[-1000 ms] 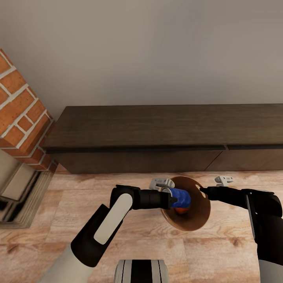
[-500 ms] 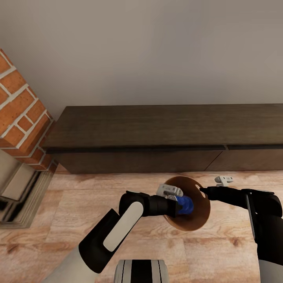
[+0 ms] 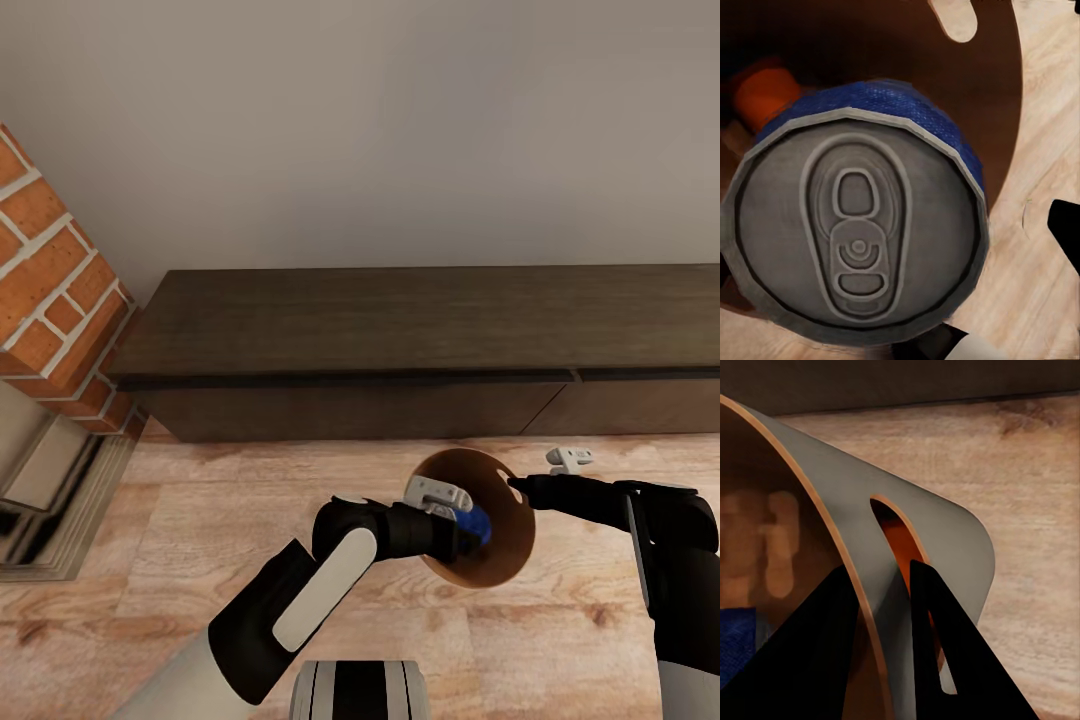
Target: Put the three can of soda from the living room inside the tash can in the kitchen.
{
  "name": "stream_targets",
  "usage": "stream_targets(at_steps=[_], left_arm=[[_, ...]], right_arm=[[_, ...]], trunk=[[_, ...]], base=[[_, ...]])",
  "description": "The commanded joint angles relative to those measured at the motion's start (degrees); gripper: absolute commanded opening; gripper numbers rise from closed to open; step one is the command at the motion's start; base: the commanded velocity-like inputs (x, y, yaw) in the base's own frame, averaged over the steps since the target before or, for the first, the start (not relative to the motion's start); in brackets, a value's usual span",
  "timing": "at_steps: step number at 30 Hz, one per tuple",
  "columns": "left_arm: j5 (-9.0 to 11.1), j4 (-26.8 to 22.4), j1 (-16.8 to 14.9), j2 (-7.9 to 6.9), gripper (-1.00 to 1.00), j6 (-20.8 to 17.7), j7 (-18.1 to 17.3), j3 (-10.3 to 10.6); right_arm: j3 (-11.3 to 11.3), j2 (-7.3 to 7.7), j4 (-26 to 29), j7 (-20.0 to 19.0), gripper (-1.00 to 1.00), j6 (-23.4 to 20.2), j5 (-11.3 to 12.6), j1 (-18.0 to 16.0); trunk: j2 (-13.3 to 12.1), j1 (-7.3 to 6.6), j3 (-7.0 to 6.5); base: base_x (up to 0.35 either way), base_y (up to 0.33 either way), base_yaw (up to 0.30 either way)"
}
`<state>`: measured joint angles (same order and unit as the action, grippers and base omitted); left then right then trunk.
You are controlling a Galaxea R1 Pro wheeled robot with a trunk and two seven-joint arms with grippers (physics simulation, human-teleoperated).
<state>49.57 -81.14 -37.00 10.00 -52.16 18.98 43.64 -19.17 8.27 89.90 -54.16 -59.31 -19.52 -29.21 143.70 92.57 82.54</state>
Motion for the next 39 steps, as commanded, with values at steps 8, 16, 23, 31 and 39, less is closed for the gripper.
stream_targets(at_steps=[8,16,23,31,39], left_arm=[[-0.2,0.0,0.0,0.0,1.0,-0.1,0.0,0.0],[3.7,-5.3,0.0,-7.73,1.0,-0.7,-10.3,-2.4],[7.5,-5.9,0.1,-30.86,1.0,6.7,-45.4,-8.5],[12.7,-5.9,5.2,-49.04,1.0,17.9,-51.3,-8.7],[18.0,-5.7,12.4,-61.92,1.0,30.1,-61.8,-8.7]], right_arm=[[0.0,0.0,0.0,-0.1,-1.0,-0.7,1.3,0.0],[-0.1,0.08,0.0,-0.1,-1.0,-0.7,1.3,0.0],[-0.2,0.08,0.0,-0.1,-1.0,-0.7,1.2,0.0],[-0.2,0.08,0.0,-0.1,-1.0,-0.7,1.2,0.0],[-0.2,0.08,0.0,-0.1,-1.0,-0.7,1.2,0.0]], trunk=[[0.0,-0.01,0.0],[0.0,-0.01,0.0],[0.0,-0.01,0.0],[0.0,-0.01,0.0],[0.0,-0.01,0.0]], base=[[0.0,0.0,0.0],[0.0,0.0,0.0],[0.0,0.0,0.0],[0.0,0.0,0.0],[0.0,0.0,0.0]])
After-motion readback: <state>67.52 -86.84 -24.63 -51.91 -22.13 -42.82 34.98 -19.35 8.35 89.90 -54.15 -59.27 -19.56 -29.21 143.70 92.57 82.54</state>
